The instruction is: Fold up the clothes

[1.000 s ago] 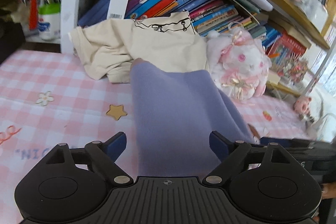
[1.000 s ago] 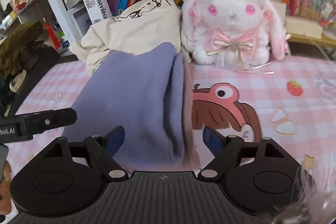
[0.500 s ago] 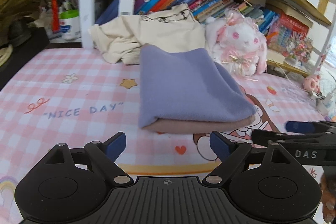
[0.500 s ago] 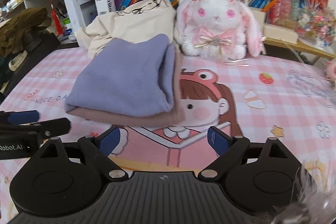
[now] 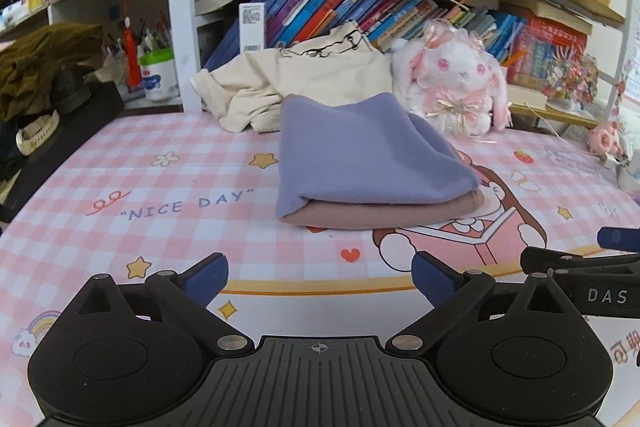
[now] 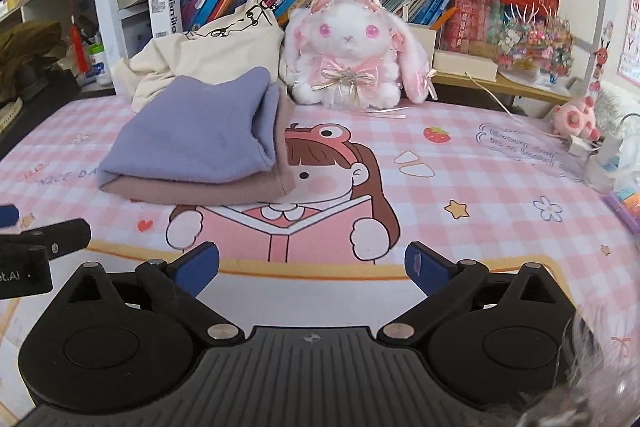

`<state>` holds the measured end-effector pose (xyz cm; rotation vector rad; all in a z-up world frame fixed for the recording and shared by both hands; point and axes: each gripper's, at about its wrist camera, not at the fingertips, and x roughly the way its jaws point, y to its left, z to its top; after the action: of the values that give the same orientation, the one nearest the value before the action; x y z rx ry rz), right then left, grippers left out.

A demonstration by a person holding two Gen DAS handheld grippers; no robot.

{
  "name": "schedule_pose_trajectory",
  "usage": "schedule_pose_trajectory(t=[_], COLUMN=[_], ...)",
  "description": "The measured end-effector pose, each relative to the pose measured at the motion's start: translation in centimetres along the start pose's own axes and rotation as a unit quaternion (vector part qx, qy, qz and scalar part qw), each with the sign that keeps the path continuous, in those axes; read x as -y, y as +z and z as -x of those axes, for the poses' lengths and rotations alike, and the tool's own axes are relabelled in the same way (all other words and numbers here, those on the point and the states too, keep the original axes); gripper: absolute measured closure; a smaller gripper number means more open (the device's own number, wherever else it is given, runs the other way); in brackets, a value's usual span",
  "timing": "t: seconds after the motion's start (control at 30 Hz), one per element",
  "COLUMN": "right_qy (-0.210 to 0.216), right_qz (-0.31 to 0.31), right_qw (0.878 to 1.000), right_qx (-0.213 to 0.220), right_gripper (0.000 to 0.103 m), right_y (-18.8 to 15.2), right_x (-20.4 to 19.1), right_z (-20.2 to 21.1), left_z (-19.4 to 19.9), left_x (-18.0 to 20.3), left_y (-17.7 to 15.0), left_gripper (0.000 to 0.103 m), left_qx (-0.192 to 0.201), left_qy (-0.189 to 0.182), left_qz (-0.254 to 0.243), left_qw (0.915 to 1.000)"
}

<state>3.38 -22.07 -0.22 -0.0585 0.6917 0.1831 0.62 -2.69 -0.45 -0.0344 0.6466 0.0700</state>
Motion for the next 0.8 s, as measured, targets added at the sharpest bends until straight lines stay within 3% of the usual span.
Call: schedule_pose_trajectory(t=[0.4,0.8], right_qy=[-0.005,-0.004], right_qz=[0.007,-0.005], right_qw=[1.0,1.0], right_qx=[-0.001,-0.016], right_gripper=[0.0,0.0], right_y=[-0.07,-0.2], right_x=[0.01,0.39], right_z=[0.22,-0.1], left_z=[-0.66,-0.56], left_x=[0.31,0.17], left_y=[-0.03,-0.01], left_gripper=[0.0,0.0], left_qx=[-0.023,-0.027], left_qy=[0.025,0.016], left_qz=[-0.018,-0.012], left_qw=[0.9993,0.9994])
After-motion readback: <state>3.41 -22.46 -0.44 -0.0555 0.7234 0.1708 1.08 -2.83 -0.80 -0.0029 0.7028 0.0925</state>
